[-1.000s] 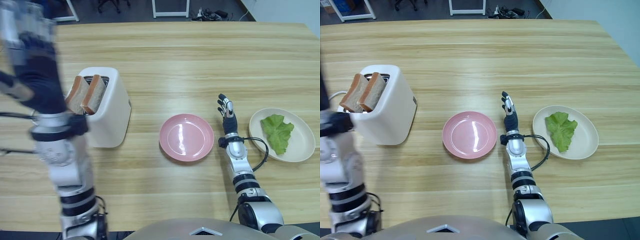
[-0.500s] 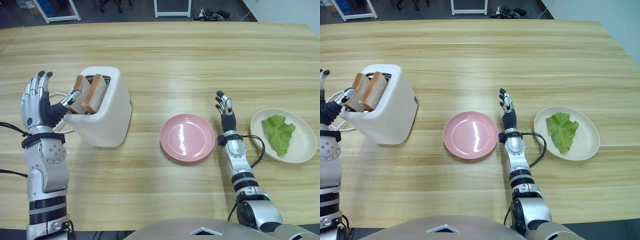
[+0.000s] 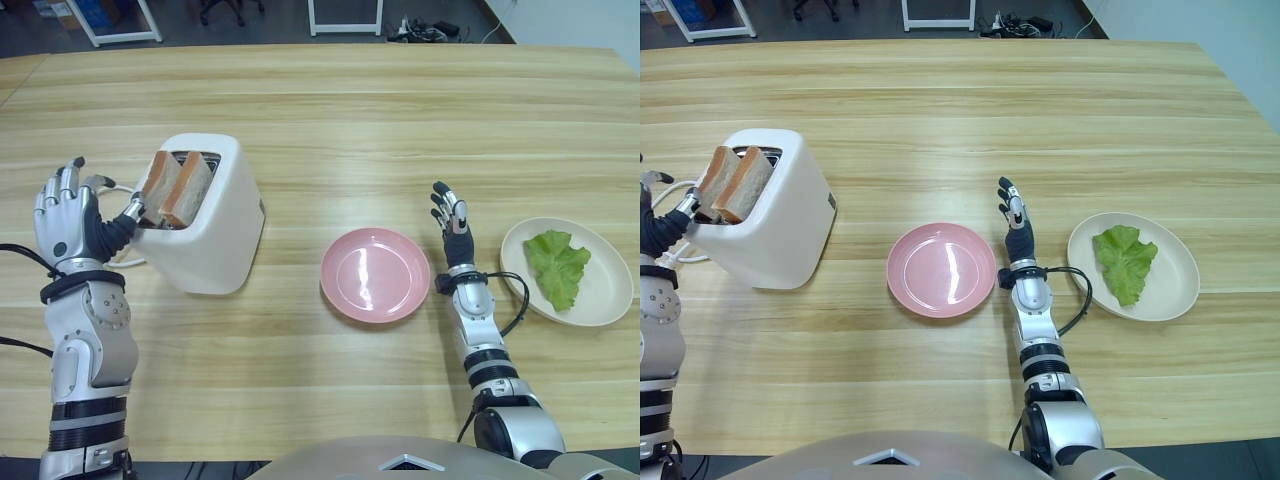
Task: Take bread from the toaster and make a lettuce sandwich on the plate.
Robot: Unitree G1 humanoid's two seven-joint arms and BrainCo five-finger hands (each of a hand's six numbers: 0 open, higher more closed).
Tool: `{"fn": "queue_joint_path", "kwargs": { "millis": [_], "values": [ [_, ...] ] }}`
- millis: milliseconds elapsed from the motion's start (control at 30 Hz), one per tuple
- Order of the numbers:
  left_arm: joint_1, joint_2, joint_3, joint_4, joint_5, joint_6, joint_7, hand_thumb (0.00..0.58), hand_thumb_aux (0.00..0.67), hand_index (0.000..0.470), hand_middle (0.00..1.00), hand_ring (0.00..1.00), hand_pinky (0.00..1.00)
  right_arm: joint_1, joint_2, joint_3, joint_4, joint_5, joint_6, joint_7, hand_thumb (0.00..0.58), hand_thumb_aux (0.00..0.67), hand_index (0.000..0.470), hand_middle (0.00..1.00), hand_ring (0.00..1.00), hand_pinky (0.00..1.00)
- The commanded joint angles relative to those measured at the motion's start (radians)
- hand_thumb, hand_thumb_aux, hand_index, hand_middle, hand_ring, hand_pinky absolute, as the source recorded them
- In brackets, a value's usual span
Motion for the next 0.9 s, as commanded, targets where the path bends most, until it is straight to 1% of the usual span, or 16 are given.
{"fn": "queue_joint_path", "kwargs": {
  "millis": [33, 67, 100, 133, 267, 333, 367, 400, 433, 467, 500, 733, 767, 800, 833, 900],
  "values": [
    [0.020, -0.016, -0.038, 0.022, -0.020, -0.021, -0.012, 0.452, 0.355, 0.249, 0.00, 0.00, 0.00, 0.013, -0.003, -0.004, 0.000, 0.008, 0.019, -0.002, 0.000, 0.000, 0.000, 0.00, 0.00, 0.00],
    [0.022, -0.016, -0.033, 0.011, -0.025, -0.028, -0.003, 0.436, 0.336, 0.236, 0.00, 0.00, 0.00, 0.013, -0.002, -0.004, 0.000, 0.009, 0.020, -0.003, 0.000, 0.000, 0.000, 0.00, 0.00, 0.00],
    [0.023, -0.016, -0.028, 0.004, -0.030, -0.032, 0.004, 0.291, 0.197, 0.138, 0.00, 0.00, 0.00, 0.015, -0.002, -0.004, -0.001, 0.009, 0.022, -0.004, 0.000, 0.000, 0.000, 0.00, 0.00, 0.00],
    [0.024, -0.015, -0.023, 0.001, -0.030, -0.033, 0.009, 0.201, 0.129, 0.090, 0.00, 0.00, 0.00, 0.016, -0.001, -0.005, -0.003, 0.009, 0.024, -0.005, 0.000, 0.000, 0.000, 0.00, 0.00, 0.00],
    [0.028, -0.010, -0.009, 0.002, -0.038, -0.038, 0.027, 0.087, 0.053, 0.037, 0.00, 0.00, 0.00, 0.015, 0.001, -0.004, 0.001, 0.007, 0.028, -0.009, 0.000, 0.000, 0.000, 0.00, 0.00, 0.00],
    [0.028, -0.008, -0.008, 0.005, -0.038, -0.037, 0.027, 0.112, 0.068, 0.048, 0.00, 0.00, 0.00, 0.016, 0.002, -0.003, 0.000, 0.007, 0.030, -0.010, 0.000, 0.000, 0.000, 0.00, 0.00, 0.00],
    [0.027, -0.006, -0.009, 0.009, -0.038, -0.036, 0.024, 0.144, 0.089, 0.063, 0.00, 0.00, 0.00, 0.016, 0.002, -0.002, -0.001, 0.007, 0.031, -0.011, 0.000, 0.000, 0.000, 0.00, 0.00, 0.00],
    [0.027, -0.004, -0.011, 0.014, -0.041, -0.037, 0.019, 0.360, 0.257, 0.181, 0.00, 0.00, 0.00, 0.016, 0.002, -0.002, -0.001, 0.007, 0.032, -0.011, 0.000, 0.000, 0.000, 0.00, 0.00, 0.00],
    [0.028, -0.005, -0.013, 0.018, -0.044, -0.038, 0.017, 0.527, 0.468, 0.328, 0.00, 0.00, 0.00, 0.016, 0.002, -0.002, 0.000, 0.007, 0.032, -0.012, 0.000, 0.000, 0.000, 0.00, 0.00, 0.00],
    [0.030, -0.007, -0.015, 0.020, -0.050, -0.038, 0.012, 0.577, 0.620, 0.435, 0.00, 0.00, 0.00, 0.016, 0.002, -0.002, 0.000, 0.007, 0.032, -0.012, 0.000, 0.000, 0.000, 0.00, 0.00, 0.00],
    [0.031, -0.010, -0.017, 0.021, -0.058, -0.039, 0.008, 0.580, 0.670, 0.470, 0.00, 0.00, 0.00, 0.016, 0.001, -0.002, 0.001, 0.008, 0.033, -0.012, 0.000, 0.000, 0.000, 0.00, 0.00, 0.00],
    [0.027, -0.021, -0.016, 0.007, -0.102, -0.093, 0.019, 0.580, 0.670, 0.470, 0.00, 0.00, 0.00, 0.019, 0.001, -0.004, 0.003, 0.008, 0.035, -0.015, 0.000, 0.000, 0.000, 0.00, 0.00, 0.00],
    [0.022, -0.029, -0.010, -0.001, -0.109, -0.112, 0.044, 0.580, 0.670, 0.470, 0.06, 0.06, 0.06, 0.019, 0.001, -0.004, 0.005, 0.008, 0.035, -0.015, 0.000, 0.000, 0.000, 0.00, 0.00, 0.00],
    [0.014, -0.039, -0.001, -0.009, -0.115, -0.127, 0.071, 0.580, 0.670, 0.470, 0.81, 0.81, 0.81, 0.020, 0.001, -0.004, 0.006, 0.007, 0.035, -0.016, 0.000, 0.000, 0.000, 0.00, 0.00, 0.00],
    [0.007, -0.047, 0.009, -0.017, -0.120, -0.143, 0.098, 0.580, 0.670, 0.470, 1.00, 1.00, 1.00, 0.020, 0.001, -0.004, 0.007, 0.007, 0.035, -0.016, 0.000, 0.000, 0.000, 0.00, 0.00, 0.00],
    [-0.015, -0.072, 0.042, -0.052, -0.159, -0.215, 0.170, 0.580, 0.670, 0.470, 1.00, 1.00, 1.00, 0.020, 0.002, -0.003, 0.009, 0.006, 0.036, -0.018, 0.000, 0.000, 0.000, 0.00, 0.00, 0.00]
  ]
}}
